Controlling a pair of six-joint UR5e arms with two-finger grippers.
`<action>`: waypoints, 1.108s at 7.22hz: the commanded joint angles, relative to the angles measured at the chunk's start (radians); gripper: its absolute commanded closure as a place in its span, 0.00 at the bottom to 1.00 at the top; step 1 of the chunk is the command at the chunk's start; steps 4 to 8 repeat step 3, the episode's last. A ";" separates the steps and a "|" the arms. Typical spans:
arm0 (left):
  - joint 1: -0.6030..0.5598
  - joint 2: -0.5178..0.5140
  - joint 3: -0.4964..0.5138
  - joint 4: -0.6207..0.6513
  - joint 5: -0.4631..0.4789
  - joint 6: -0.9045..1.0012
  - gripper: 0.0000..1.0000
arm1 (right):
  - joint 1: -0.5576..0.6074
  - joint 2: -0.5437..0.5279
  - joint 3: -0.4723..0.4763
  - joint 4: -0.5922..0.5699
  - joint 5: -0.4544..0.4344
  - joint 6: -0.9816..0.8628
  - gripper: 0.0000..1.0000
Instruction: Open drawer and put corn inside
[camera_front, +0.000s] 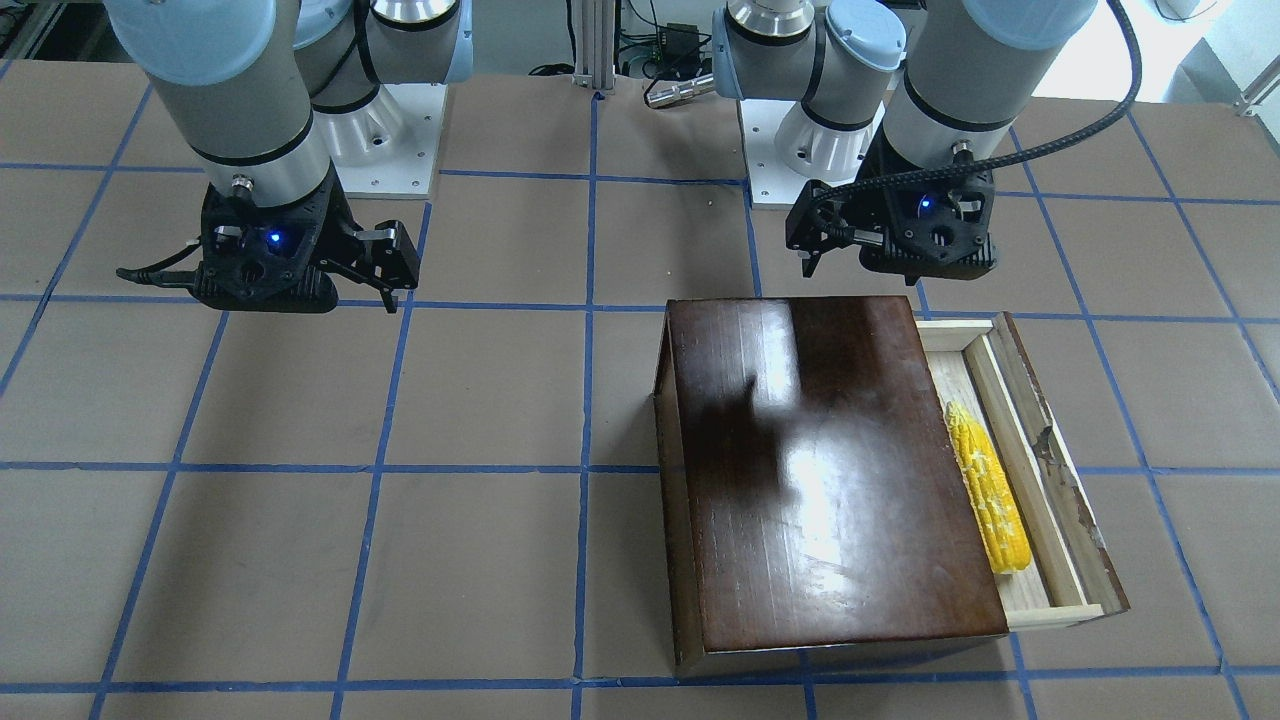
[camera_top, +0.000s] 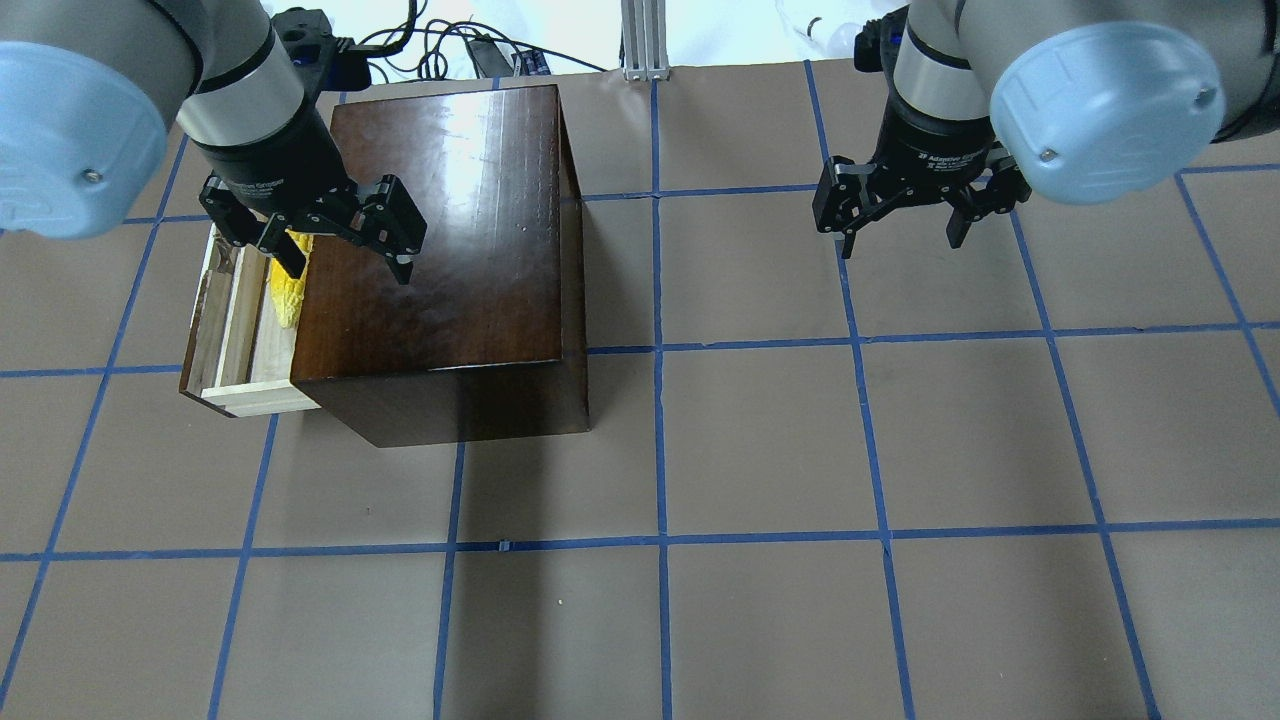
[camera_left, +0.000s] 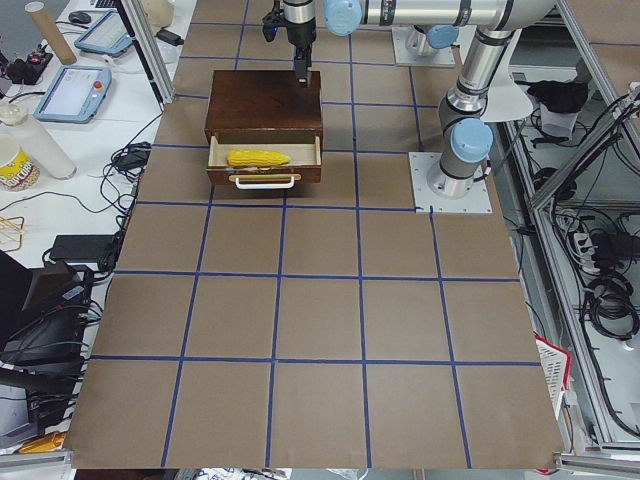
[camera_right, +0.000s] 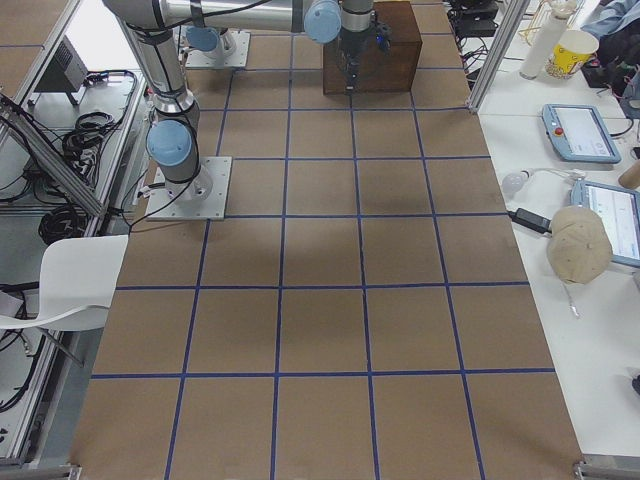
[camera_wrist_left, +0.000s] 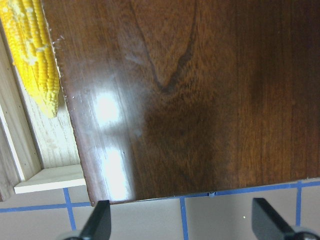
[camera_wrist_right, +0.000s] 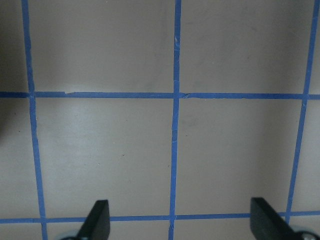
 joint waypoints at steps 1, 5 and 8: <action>0.008 0.004 0.006 0.000 0.001 0.005 0.00 | 0.000 0.000 0.000 0.000 -0.001 0.000 0.00; 0.009 0.004 0.001 0.000 0.001 0.005 0.00 | 0.000 0.000 0.000 0.001 -0.001 0.000 0.00; 0.009 0.004 0.001 0.000 0.001 0.005 0.00 | 0.000 0.000 0.000 0.001 -0.001 0.000 0.00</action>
